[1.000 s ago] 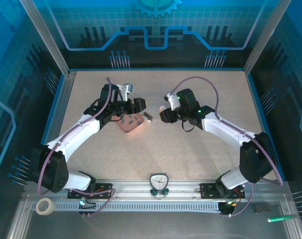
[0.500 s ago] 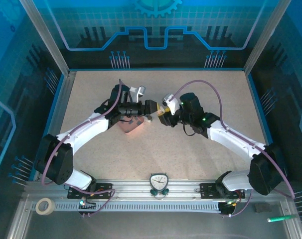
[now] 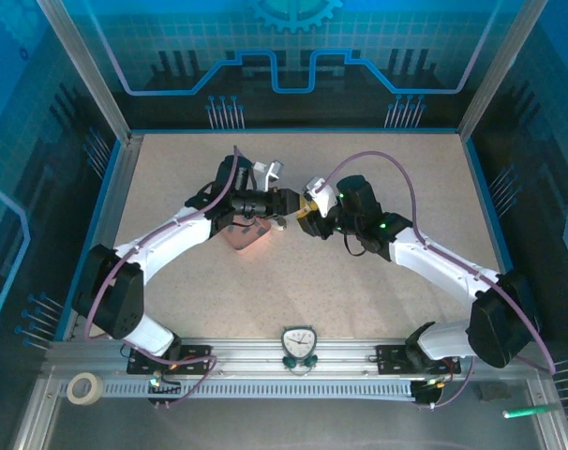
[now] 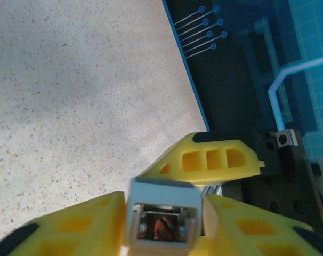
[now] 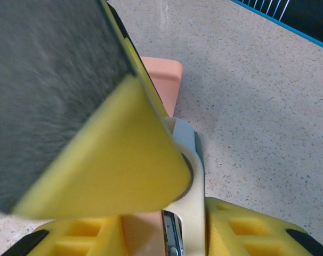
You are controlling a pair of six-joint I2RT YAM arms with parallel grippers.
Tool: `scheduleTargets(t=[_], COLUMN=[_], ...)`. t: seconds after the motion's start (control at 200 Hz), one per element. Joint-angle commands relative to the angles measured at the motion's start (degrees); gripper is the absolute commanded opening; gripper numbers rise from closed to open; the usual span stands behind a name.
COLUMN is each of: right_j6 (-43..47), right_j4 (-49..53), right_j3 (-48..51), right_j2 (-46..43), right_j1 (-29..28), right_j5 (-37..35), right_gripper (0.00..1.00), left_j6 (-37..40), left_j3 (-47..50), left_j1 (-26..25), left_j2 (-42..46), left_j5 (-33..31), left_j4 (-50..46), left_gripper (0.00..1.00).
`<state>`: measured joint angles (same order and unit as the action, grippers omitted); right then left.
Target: Load the staples into the stapler
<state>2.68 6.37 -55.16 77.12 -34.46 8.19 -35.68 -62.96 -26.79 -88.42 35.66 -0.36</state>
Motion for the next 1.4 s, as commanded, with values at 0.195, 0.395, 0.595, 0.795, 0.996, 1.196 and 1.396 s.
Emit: scheduleTargets(t=[0.195,0.395,0.595,0.795,0.996,1.196,1.396], right_j6=[1.5,4.3,10.1,20.4,24.9,27.6,27.8], right_j4=[0.3,5.3,9.9,19.0,22.2,24.8,24.3], right_j3=[0.0,2.2,1.7,-2.9,-6.2,-8.2,-8.3], right_j2=[-2.2,-6.9,-8.2,-5.7,-3.5,-2.0,-1.7], right_j1=[0.0,6.0,12.3,12.3,12.4,12.3,12.1], right_j5=[2.5,21.1,34.9,36.3,37.4,38.8,39.5], right_gripper=[0.52,0.67,0.63,0.62,0.61,0.44,0.43], left_j6=[13.5,34.3,50.8,59.8,65.5,65.8,63.1], left_j3=[-4.5,-3.7,-2.1,-0.6,-1.5,-1.8,-1.6], left_j1=[-0.7,-0.6,-0.6,-0.6,-0.6,-0.6,-0.6], left_j2=[-0.4,1.0,1.8,2.5,2.9,3.2,3.0], left_j5=[3.2,6.4,15.9,23.5,25.7,26.6,27.8], left_j4=[-6.2,-5.1,-3.6,-2.1,-6.0,-6.3,-3.6], left_gripper=[0.15,0.03,0.00,0.00,0.00,0.00,0.00])
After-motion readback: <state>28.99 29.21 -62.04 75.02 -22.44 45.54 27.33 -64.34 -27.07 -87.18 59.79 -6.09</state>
